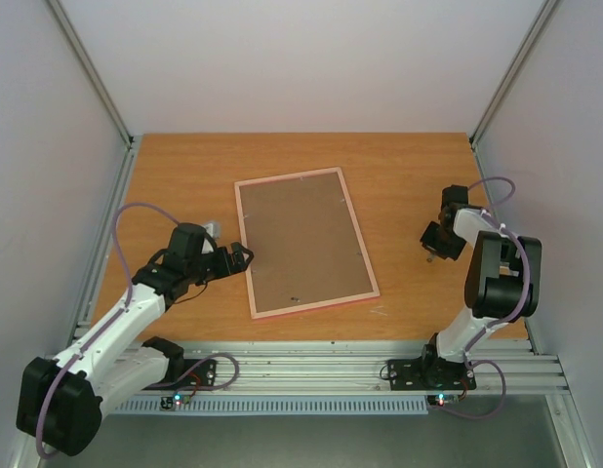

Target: Take the photo out of the frame

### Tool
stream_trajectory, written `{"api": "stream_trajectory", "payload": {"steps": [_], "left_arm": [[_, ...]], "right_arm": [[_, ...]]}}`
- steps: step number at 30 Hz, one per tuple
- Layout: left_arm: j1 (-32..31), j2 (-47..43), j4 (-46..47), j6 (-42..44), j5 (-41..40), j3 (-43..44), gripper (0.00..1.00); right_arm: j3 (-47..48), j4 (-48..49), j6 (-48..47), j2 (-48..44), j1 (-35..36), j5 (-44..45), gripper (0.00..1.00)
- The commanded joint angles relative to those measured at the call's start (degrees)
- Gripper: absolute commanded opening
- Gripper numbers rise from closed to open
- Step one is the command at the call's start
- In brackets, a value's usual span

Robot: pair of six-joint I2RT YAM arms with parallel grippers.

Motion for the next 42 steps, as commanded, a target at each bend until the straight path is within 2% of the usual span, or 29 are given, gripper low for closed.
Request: {"api": "stream_trajectory", "payload": {"steps": [1, 9, 20, 24, 31, 37, 42], "left_arm": [[0.26, -0.92, 0.4, 0.97, 2.52, 1.78, 0.99], [0.25, -2.03, -0.01, -0.18, 6.64, 2.78, 0.99], [-0.19, -1.93, 2.64, -3.09, 12.45, 3.68, 0.99], [-1.25, -0.48, 6.65, -4.59, 14.65, 3.52, 0.99], [-5.01, 4.83, 18.87, -11.37, 15.98, 2.75, 0.98], [-7.44, 8.43, 29.3, -16.4, 15.5, 1.17, 0.91], [-8.21, 9.2, 31.55, -17.24, 13.94, 0.76, 0.85]], "right_arm": [[-0.2, -2.01, -0.77, -4.18, 1.43, -0.56, 0.04], [0.1, -5.12, -3.25, -11.86, 10.16, -5.08, 0.01], [0.84, -4.65, -5.92, -18.41, 28.9, -8.88, 0.01], [0.57, -2.19, -7.68, -20.01, 35.06, -11.31, 0.01], [-1.11, 5.88, -9.06, -21.11, 45.23, -16.49, 0.01], [-1.29, 11.53, -9.39, -19.8, 51.38, -20.24, 0.01], [-1.11, 15.49, -9.23, -17.92, 54.63, -22.8, 0.01]]}}
